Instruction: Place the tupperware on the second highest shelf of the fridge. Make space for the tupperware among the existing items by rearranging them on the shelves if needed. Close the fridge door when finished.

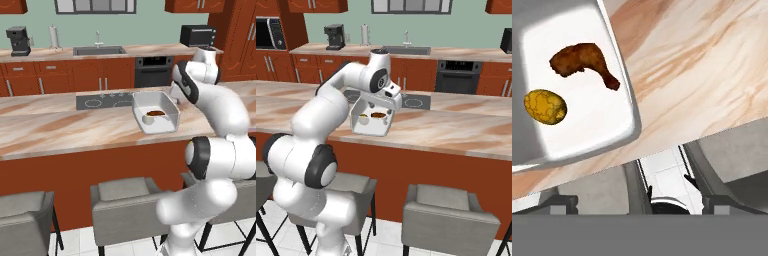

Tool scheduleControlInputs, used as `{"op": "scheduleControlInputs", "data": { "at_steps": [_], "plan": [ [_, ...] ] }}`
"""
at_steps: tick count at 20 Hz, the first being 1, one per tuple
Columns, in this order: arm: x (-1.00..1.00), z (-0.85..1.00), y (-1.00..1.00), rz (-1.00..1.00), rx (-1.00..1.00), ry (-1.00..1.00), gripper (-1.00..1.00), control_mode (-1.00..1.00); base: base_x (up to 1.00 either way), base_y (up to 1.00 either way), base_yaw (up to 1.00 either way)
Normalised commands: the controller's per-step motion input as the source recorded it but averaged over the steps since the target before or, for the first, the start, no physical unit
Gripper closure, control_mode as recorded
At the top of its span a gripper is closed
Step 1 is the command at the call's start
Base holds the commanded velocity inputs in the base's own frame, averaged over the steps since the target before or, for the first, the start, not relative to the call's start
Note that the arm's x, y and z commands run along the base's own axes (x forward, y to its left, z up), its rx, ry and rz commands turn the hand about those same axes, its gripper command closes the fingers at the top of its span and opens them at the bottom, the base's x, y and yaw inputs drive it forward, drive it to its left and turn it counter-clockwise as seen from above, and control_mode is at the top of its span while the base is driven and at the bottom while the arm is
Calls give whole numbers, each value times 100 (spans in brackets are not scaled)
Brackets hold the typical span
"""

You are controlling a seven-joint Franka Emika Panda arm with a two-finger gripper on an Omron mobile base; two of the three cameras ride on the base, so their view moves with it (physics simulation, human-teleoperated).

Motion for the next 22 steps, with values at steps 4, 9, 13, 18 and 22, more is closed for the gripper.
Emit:
{"op": "scheduleControlInputs", "data": {
  "at_steps": [4,9,13,18,22],
  "plan": [
    [85,-20,0,-1,0,20,-100,-100,0,0,0],
    [55,-49,0,0,0,11,-100,-100,0,0,0],
    [47,-54,-8,0,0,5,-100,-100,0,0,0],
    [41,-50,-11,0,0,2,-100,-100,0,0,0],
    [41,-55,-3,0,0,0,-100,-100,0,0,0]
  ]
}}
